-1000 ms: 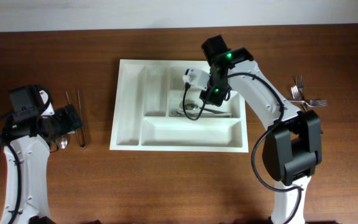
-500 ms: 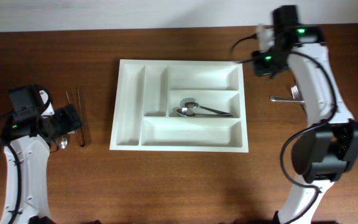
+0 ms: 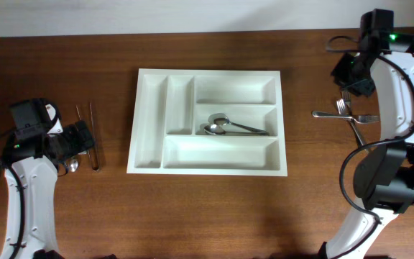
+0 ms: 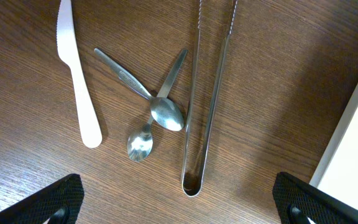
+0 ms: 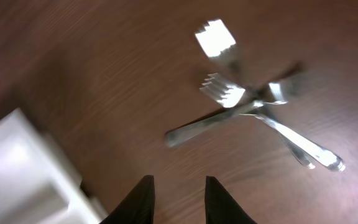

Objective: Pack container
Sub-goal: 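Move the right gripper back over the forks, then grasp a metal fork with the right gripper and lift it, then place the fork in the tray's upper right compartment and release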

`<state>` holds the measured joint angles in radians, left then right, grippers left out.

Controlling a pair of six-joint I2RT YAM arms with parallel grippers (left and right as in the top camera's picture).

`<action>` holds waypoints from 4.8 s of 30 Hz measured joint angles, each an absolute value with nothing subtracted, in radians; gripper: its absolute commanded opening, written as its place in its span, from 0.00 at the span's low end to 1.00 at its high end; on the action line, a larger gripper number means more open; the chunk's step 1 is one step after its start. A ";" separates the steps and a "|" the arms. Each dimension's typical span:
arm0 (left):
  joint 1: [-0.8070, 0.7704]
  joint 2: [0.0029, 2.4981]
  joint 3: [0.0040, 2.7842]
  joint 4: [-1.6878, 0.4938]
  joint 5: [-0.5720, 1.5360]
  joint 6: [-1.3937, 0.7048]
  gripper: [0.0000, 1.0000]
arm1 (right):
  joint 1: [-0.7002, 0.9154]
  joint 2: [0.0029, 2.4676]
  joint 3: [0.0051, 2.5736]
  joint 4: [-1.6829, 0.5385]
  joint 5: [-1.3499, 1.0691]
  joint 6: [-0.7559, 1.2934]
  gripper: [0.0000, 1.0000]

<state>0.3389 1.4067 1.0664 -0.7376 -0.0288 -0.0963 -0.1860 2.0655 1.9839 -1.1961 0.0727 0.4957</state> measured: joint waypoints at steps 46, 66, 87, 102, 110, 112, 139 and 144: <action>0.339 1.407 1.069 -0.738 -0.025 -0.096 0.99 | -0.265 2.264 1.761 -1.025 0.006 0.862 0.34; 0.339 1.407 1.069 -0.738 -0.025 -0.096 0.99 | -0.253 2.249 1.762 -0.978 0.016 0.947 0.37; 0.339 1.407 1.069 -0.738 -0.025 -0.096 0.99 | -0.265 2.249 1.763 -0.937 0.071 1.021 0.37; 0.339 1.407 1.069 -0.738 -0.025 -0.096 0.99 | -0.273 2.286 1.772 -0.968 0.086 1.024 0.19; 0.339 1.407 1.069 -0.738 -0.025 -0.096 0.99 | -0.273 2.286 1.777 -1.026 0.095 1.028 0.04; 0.339 1.407 1.069 -0.737 -0.025 -0.096 0.99 | -0.273 2.286 1.777 -1.037 0.098 1.019 0.04; 0.339 1.407 1.069 -0.738 -0.025 -0.096 0.99 | -0.103 1.885 1.810 -1.016 0.202 0.511 0.04; 0.339 1.407 1.069 -0.737 -0.025 -0.096 0.99 | 0.046 1.872 1.810 -0.976 0.175 0.262 0.04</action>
